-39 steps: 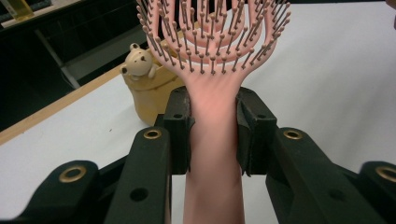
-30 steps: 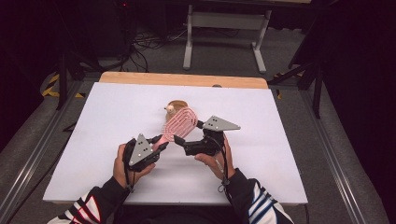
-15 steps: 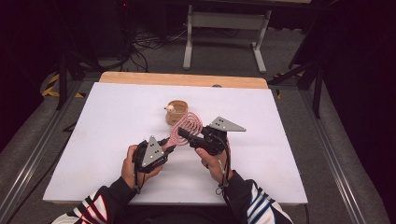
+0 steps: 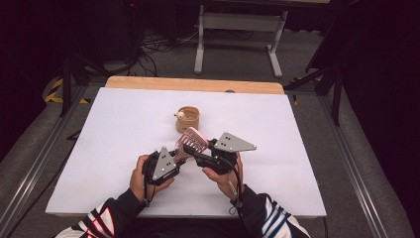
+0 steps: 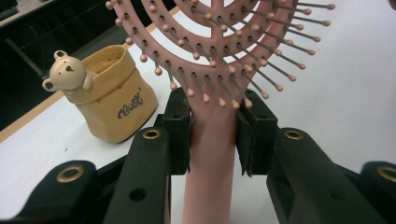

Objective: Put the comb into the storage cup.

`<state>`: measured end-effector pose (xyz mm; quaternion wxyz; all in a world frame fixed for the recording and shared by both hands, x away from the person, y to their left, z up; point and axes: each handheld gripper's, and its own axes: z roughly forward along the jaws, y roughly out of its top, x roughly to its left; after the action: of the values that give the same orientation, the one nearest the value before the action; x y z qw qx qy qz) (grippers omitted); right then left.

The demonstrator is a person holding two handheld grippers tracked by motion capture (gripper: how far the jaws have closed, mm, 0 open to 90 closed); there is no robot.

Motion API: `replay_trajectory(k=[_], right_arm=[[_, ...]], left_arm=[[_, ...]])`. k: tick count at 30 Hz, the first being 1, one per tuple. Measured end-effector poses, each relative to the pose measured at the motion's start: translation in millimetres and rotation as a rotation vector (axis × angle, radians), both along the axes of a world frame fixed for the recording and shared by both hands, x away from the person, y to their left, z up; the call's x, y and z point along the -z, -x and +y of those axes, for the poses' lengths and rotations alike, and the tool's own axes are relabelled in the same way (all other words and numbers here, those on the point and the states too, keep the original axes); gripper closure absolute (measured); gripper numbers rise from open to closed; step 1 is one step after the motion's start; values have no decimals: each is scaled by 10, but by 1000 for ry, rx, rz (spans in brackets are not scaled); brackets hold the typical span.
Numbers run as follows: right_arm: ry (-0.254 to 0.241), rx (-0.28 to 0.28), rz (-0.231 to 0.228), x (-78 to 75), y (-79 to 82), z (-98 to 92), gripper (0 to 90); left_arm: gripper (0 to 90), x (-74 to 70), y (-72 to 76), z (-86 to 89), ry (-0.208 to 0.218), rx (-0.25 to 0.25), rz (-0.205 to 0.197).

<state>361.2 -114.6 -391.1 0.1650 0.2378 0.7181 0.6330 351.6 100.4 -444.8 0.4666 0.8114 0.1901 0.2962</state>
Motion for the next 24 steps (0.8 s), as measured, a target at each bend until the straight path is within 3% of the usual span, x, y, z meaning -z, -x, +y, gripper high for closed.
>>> replay_trajectory(k=[6,12,16,21,24], right_arm=[[23,2,-54,-52,18,-42,634],[14,20,-85,-113,30,-128,635],[2,42,-101,-158,24,-221,637],[-5,68,-111,-193,18,-309,637],[-13,88,-121,-224,15,-373,637]], left_arm=[[640,2,-5,10,4,18,11],[579,20,-19,48,6,56,15],[534,19,-26,123,32,71,21],[483,10,-15,232,35,80,19],[395,-1,-7,310,28,80,11]])
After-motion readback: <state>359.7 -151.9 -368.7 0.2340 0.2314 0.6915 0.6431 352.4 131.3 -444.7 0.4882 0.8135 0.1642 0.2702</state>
